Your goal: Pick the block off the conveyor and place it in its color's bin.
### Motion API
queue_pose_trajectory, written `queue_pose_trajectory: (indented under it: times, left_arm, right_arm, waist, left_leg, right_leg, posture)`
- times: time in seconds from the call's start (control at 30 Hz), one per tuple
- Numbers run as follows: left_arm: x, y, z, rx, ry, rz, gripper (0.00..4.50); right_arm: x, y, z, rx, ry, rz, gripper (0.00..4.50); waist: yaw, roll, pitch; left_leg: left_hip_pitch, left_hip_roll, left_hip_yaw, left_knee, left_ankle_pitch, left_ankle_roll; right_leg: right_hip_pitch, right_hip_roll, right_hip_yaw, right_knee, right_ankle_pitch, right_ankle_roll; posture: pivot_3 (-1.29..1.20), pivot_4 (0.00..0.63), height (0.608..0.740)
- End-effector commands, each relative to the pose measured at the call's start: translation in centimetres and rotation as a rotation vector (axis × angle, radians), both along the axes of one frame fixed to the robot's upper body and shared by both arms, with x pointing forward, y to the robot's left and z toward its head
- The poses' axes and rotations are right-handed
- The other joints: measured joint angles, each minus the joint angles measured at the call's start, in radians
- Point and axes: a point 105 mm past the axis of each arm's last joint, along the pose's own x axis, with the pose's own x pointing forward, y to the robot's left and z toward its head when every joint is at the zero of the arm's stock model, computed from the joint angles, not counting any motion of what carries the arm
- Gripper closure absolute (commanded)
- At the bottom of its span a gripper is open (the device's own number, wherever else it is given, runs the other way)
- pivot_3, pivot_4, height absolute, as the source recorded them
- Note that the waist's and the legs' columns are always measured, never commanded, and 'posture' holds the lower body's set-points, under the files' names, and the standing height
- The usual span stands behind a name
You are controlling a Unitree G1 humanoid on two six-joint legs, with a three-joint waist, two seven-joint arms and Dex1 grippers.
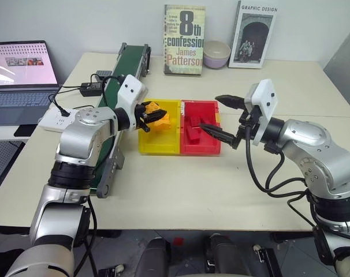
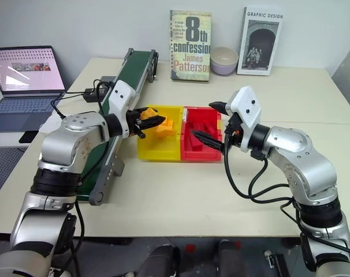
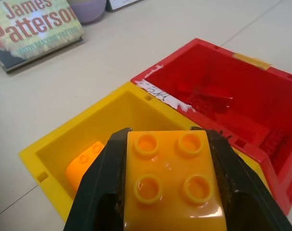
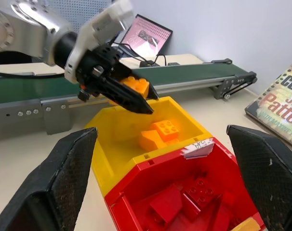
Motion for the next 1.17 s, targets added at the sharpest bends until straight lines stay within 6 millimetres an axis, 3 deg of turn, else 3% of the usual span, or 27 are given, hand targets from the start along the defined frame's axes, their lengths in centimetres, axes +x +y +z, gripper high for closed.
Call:
queue_pose_trajectory:
  times: [0.03,0.1,0.33,0.6,0.73,0.87,0.97,1.17]
  left_arm:
    - [0.9,-0.4,0.9,0.015,-0.052,-0.045,2.97]
    - [1.2,-0.5,0.6,0.025,-0.055,-0.057,2.97]
    - [1.5,-0.4,0.4,0.011,-0.051,-0.082,1.42]
    - [1.0,1.0,1.4,0.012,-0.071,-0.071,0.06]
    - [0.1,1.8,2.5,0.033,-0.088,-0.085,0.03]
    - [-4.0,4.1,3.9,0.144,-0.063,-0.152,0.03]
    - [-6.1,5.7,4.0,0.228,-0.033,-0.156,0.03]
    - [-7.7,8.1,3.6,0.299,-0.028,-0.082,0.03]
  right_arm:
    - [-0.8,-0.5,1.1,0.021,-0.051,-0.036,0.0]
    - [-0.9,-0.7,1.1,0.023,-0.055,-0.057,0.0]
    - [-1.6,-1.2,1.0,0.009,-0.043,-0.071,0.0]
    - [-0.9,-1.2,1.8,-0.001,-0.041,-0.064,0.0]
    - [-0.6,-0.9,1.9,-0.009,-0.036,-0.037,0.0]
    - [-0.4,-1.3,1.7,-0.071,-0.01,0.059,0.0]
    - [0.1,-2.0,1.4,-0.105,0.009,0.094,0.0]
    - [1.2,-2.4,0.2,-0.14,0.035,0.122,0.0]
  waist:
    - [0.0,0.0,0.0]
    - [0.0,0.0,0.0]
    - [-0.002,0.0,0.0]
    - [-0.003,0.0,0.0]
    - [-0.003,0.0,0.0]
    - [-0.014,0.0,0.0]
    - [-0.018,0.0,0.0]
    - [-0.011,0.001,0.0]
  left_leg:
    - [0.0,0.0,0.0,0.0,0.0,0.0]
    - [0.0,-0.001,0.001,0.0,0.0,0.0]
    - [0.0,0.0,0.0,0.0,0.0,0.0]
    - [0.0,0.0,0.0,0.001,0.0,0.0]
    - [0.0,0.0,0.0,0.001,0.0,0.0]
    - [0.0,0.0,0.001,0.0,0.0,0.0]
    - [0.0,0.001,0.0,0.0,0.0,0.0]
    - [0.001,0.001,-0.001,0.0,0.0,0.0]
  right_leg:
    - [0.0,0.0,0.0,0.0,0.0,0.0]
    - [0.0,0.0,0.0,0.0,0.0,0.0]
    - [0.0,0.0,0.0,0.0,0.0,0.001]
    - [0.0,0.0,0.0,0.001,0.0,0.001]
    - [0.0,0.0,0.0,0.001,0.0,0.001]
    - [-0.001,0.0,0.001,0.0,0.0,0.001]
    - [-0.001,0.0,0.001,0.0,0.0,0.001]
    - [0.0,0.0,0.0,0.0,-0.003,0.003]
  posture:
    - [0.0,0.15,0.74]
    - [0.0,0.15,0.74]
    - [0.0,0.15,0.74]
    - [0.0,0.15,0.74]
    - [0.0,0.15,0.74]
    - [0.0,0.15,0.74]
    - [0.0,0.15,0.74]
    - [0.0,0.15,0.74]
